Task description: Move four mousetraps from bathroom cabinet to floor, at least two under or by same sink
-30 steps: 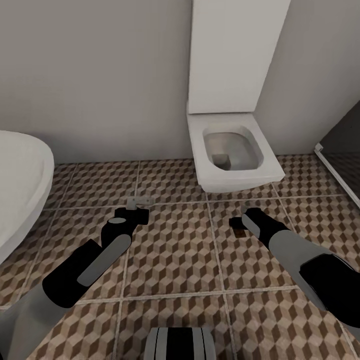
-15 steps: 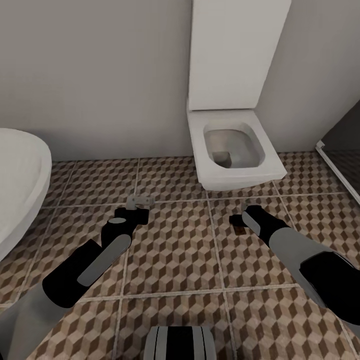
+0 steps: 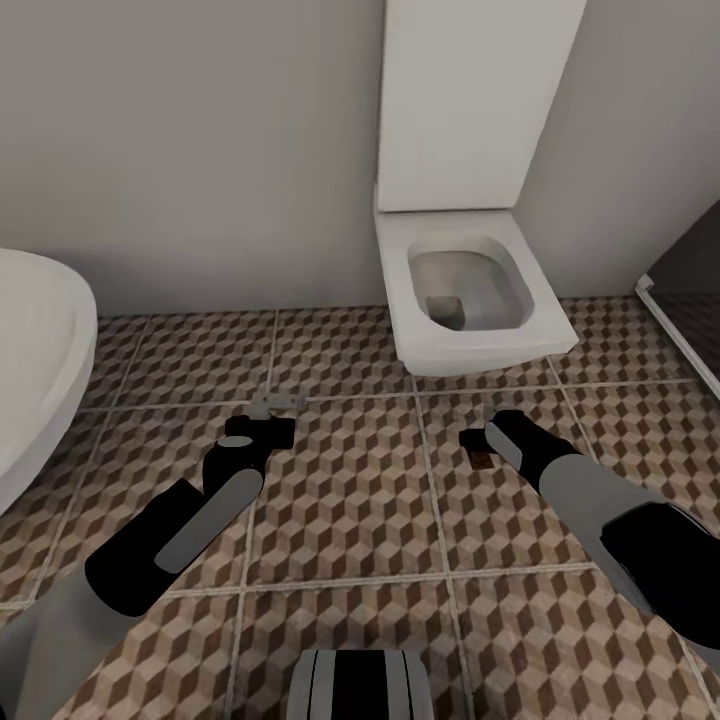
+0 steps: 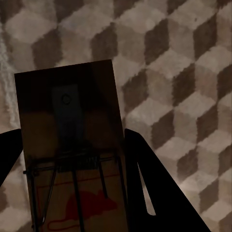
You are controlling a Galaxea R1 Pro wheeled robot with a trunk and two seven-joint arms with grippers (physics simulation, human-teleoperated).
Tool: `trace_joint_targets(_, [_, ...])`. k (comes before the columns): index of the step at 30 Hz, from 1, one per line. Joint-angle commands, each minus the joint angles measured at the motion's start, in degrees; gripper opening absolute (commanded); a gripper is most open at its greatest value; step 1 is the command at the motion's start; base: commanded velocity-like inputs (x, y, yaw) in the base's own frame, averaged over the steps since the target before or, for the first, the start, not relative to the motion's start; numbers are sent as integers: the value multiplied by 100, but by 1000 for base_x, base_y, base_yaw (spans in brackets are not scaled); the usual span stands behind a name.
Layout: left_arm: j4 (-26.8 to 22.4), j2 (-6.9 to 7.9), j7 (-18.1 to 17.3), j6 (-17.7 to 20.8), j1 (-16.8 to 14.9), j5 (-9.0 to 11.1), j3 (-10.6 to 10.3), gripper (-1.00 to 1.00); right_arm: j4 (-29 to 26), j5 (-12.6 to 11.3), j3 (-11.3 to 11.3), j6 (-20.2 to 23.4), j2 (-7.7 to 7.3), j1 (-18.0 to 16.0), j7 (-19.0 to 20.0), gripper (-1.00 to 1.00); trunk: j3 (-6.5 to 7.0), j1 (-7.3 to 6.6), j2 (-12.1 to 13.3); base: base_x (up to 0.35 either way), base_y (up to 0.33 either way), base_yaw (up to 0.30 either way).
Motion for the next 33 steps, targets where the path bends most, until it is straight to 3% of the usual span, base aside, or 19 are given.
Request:
trace_joint_targets(1, [-7,4,54,13,-7,42,-13,-100,-15,-76,42,23,-5,-1,-49,-100,-4,-1,-2,0,0,0])
trace_joint_targets(6, [-6,4,56,13,-7,42,-13,-100,-12,-76,44,23,-6,-2,-49,-100,-93,9,-7,0,0,0])
trace_joint_targets(33, [-6,4,57,21,-7,42,-17,-100,6,-76,47,23,-6,-37,-49,-100,-93,9,-7,25,4,0])
